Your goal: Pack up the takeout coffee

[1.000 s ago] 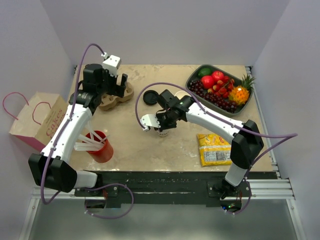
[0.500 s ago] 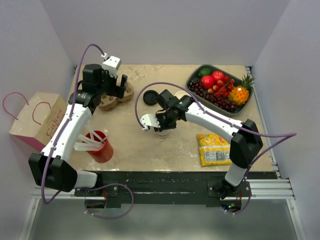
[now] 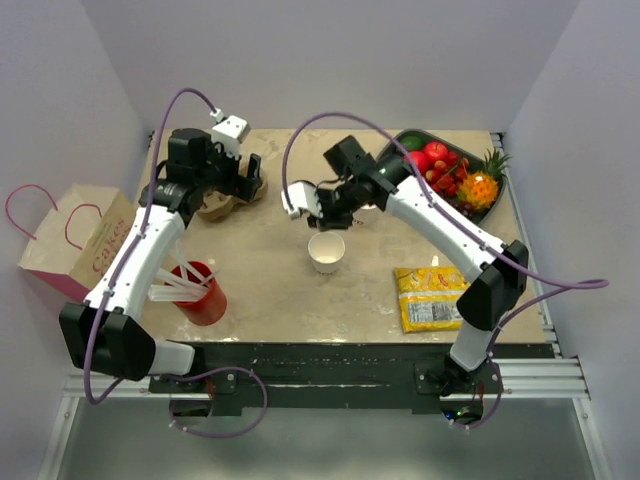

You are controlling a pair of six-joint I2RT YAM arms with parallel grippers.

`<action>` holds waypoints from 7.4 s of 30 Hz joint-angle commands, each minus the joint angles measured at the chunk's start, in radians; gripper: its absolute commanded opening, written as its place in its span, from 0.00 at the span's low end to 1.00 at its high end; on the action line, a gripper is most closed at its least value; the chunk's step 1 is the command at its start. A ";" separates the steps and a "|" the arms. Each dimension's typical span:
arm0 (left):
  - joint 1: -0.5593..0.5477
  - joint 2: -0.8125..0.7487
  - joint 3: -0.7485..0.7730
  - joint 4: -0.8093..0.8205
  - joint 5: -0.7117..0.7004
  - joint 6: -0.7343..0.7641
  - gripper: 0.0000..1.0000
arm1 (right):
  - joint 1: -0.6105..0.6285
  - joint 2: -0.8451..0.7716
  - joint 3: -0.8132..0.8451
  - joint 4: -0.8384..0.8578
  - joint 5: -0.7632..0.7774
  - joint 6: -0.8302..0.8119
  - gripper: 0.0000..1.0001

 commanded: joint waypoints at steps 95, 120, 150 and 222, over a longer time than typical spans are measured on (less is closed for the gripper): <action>-0.123 0.931 0.577 0.021 -0.097 -0.092 0.16 | -0.283 0.016 -0.038 0.374 0.041 0.460 0.29; -0.130 0.900 0.587 0.026 -0.148 -0.117 0.25 | -0.283 0.045 -0.012 0.378 0.028 0.471 0.29; -0.138 0.866 0.579 0.027 -0.185 -0.126 0.22 | -0.282 0.062 0.008 0.377 0.017 0.477 0.29; -0.143 0.709 0.594 0.044 0.007 -0.103 0.00 | -0.303 0.124 0.133 0.394 0.060 0.532 0.28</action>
